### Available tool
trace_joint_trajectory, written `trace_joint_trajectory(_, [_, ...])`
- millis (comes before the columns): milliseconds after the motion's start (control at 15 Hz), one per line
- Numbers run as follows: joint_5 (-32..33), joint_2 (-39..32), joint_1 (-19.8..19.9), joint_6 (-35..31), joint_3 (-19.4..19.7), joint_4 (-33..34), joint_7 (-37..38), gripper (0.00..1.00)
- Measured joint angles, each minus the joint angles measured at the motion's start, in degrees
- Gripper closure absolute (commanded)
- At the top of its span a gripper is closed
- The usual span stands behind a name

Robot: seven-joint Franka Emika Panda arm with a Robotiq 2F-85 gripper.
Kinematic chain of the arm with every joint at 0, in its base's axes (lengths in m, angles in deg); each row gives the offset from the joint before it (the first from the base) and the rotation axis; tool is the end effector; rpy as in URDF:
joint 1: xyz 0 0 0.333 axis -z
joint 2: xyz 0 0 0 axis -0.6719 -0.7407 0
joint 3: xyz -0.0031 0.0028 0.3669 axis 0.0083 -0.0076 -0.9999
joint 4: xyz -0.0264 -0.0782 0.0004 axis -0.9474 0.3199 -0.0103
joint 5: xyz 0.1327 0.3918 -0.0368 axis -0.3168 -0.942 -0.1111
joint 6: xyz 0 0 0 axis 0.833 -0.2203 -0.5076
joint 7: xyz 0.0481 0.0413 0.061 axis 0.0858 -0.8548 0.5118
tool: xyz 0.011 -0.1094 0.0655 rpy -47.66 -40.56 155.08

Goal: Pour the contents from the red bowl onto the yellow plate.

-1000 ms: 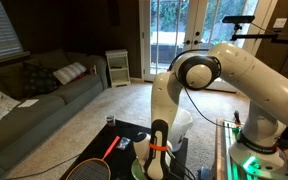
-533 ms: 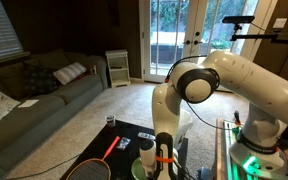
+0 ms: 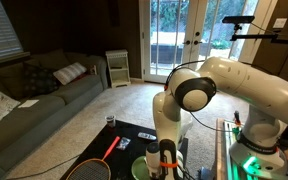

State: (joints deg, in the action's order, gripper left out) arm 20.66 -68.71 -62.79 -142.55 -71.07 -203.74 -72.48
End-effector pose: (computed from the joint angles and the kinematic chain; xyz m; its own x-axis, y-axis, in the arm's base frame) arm 0.4330 0.1966 -0.1515 0.9906 0.1276 -0.0493 0.1256 -0.9912 -0.0427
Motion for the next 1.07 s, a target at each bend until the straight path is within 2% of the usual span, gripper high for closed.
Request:
trace_joint_trajectory(333, [0.0, -1.1, 0.4, -3.1, 0.2, 0.0, 0.4, 0.00])
trace_joint_trajectory(467, [0.0, -1.3, 0.4, -3.2, 0.3, 0.1, 0.4, 0.26])
trace_joint_trajectory(667, [0.0, -1.8, 0.4, -3.2, 0.4, 0.2, 0.4, 0.48])
trace_joint_trajectory(733, [0.0, -1.9, 0.4, -3.2, 0.4, 0.3, 0.4, 0.13])
trace_joint_trajectory(867, [0.0, -2.2, 0.4, -3.2, 0.4, 0.6, 0.4, 0.10])
trace_joint_trajectory(933, [0.0, -2.4, 0.4, -3.2, 0.4, 0.8, 0.4, 0.12])
trace_joint_trajectory(1000, [0.0, -2.5, 0.5, -3.2, 0.4, 0.9, 0.4, 0.48])
trace_joint_trajectory(1067, [0.0, -2.6, 0.5, -3.2, 0.4, 1.1, 0.4, 0.44])
